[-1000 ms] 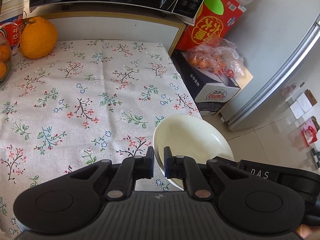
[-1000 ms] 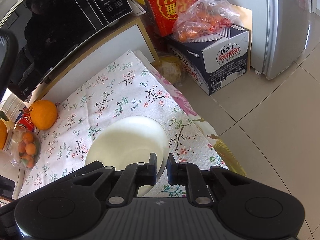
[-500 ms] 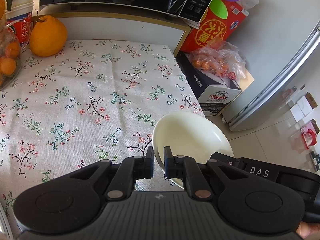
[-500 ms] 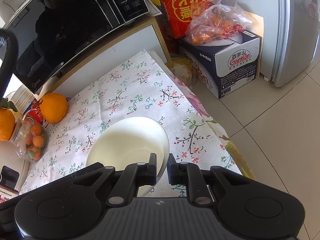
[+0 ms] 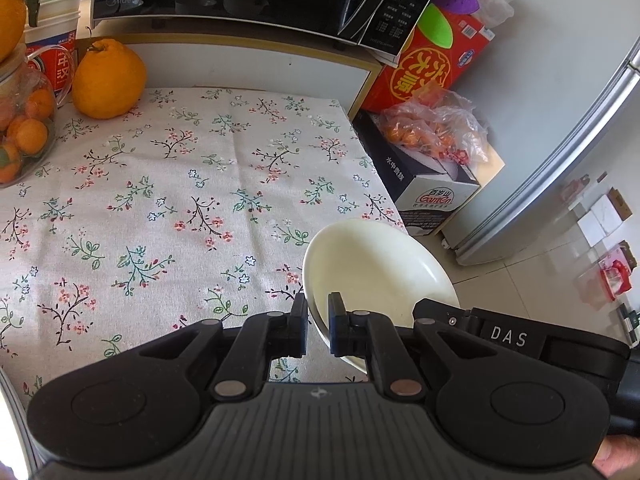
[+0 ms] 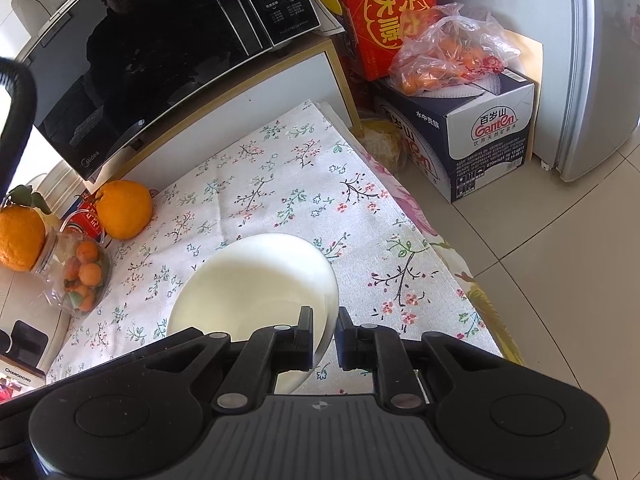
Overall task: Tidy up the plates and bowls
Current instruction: 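Hold the bowl stack rim with both grippers and lift it off the tablecloth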
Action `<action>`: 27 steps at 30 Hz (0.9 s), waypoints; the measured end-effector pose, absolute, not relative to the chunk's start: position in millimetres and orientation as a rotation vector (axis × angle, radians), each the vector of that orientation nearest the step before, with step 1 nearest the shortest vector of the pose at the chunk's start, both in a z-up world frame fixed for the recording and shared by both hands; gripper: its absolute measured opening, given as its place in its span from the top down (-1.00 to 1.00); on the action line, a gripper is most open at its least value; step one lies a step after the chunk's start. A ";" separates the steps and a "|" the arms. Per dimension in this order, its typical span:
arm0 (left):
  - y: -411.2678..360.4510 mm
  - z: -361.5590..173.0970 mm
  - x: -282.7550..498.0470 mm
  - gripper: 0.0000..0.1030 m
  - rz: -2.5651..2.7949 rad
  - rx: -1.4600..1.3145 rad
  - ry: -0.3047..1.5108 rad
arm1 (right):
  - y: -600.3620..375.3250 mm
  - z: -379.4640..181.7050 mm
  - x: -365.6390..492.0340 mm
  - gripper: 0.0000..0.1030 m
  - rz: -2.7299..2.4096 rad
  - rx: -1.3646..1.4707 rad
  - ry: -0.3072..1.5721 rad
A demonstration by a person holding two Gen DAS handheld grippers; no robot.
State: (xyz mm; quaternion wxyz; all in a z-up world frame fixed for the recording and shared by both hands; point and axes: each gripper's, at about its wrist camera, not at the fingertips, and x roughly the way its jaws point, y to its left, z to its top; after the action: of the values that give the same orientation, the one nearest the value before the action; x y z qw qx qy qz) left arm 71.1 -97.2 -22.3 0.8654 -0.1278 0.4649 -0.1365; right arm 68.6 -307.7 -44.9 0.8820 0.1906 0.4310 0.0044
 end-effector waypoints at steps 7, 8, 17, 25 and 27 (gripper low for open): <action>-90.7 -18.8 64.9 0.83 -0.287 -0.280 0.970 | -301.7 -41.7 65.5 0.83 0.022 0.385 0.889; -89.2 -17.9 63.3 0.82 -0.289 -0.282 0.968 | -301.0 -41.1 65.0 0.83 0.024 0.382 0.888; -78.1 -12.6 52.2 0.82 -0.288 -0.301 0.972 | -291.4 -29.8 54.7 0.80 0.068 0.363 0.866; -71.7 -1.5 37.7 0.81 -0.300 -0.290 0.943 | -283.8 -25.3 48.4 0.80 0.082 0.346 0.864; -69.6 -0.1 35.9 0.81 -0.299 -0.293 0.941 | -280.6 -23.3 46.3 0.80 0.087 0.341 0.862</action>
State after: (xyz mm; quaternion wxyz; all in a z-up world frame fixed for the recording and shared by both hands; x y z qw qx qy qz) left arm 35.9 -69.6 -0.1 0.8703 -0.1400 0.4500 -0.1432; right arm 46.3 -280.6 -23.3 0.8936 0.1643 0.4156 0.0420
